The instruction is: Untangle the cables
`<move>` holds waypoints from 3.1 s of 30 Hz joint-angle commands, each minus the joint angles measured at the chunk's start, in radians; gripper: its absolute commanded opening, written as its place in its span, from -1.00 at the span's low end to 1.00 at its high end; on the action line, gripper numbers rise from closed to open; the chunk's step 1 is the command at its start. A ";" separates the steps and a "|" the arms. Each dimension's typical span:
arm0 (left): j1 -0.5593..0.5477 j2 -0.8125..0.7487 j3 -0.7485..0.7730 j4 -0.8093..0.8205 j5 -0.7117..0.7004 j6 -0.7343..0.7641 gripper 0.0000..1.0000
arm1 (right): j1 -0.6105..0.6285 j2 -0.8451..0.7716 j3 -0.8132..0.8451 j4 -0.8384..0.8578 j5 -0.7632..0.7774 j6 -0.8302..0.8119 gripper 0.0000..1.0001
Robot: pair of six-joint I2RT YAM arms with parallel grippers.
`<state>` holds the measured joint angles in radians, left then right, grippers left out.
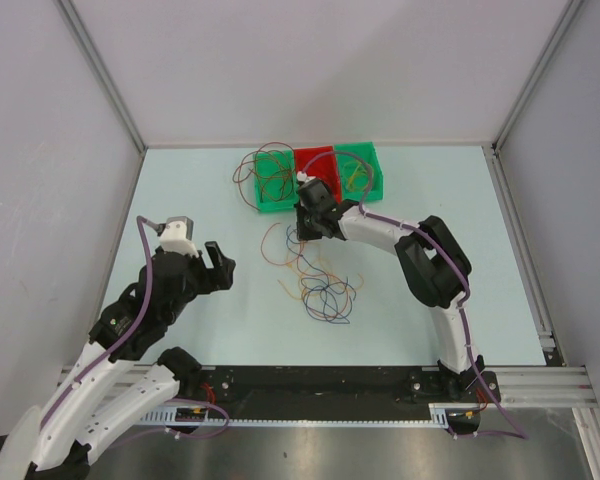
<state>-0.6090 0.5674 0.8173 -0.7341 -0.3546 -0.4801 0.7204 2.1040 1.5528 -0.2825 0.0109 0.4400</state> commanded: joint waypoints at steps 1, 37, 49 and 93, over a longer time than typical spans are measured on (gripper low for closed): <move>0.008 0.000 -0.001 0.025 -0.001 0.000 0.65 | 0.005 -0.044 0.029 0.045 0.018 -0.027 -1.00; 0.014 0.006 -0.003 0.029 -0.001 -0.005 0.64 | 0.344 -0.671 0.419 0.422 0.006 -0.704 -1.00; 0.014 -0.006 -0.003 0.021 -0.011 -0.011 0.64 | 0.358 -0.602 0.336 0.439 0.162 -0.779 -1.00; 0.014 0.005 -0.003 0.018 -0.017 -0.012 0.65 | -0.101 -0.062 0.773 0.471 0.081 -0.716 -1.00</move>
<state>-0.6025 0.5694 0.8169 -0.7277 -0.3626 -0.4812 0.6296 1.9919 2.2646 0.0921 0.0486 -0.2226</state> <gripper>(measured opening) 0.823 0.009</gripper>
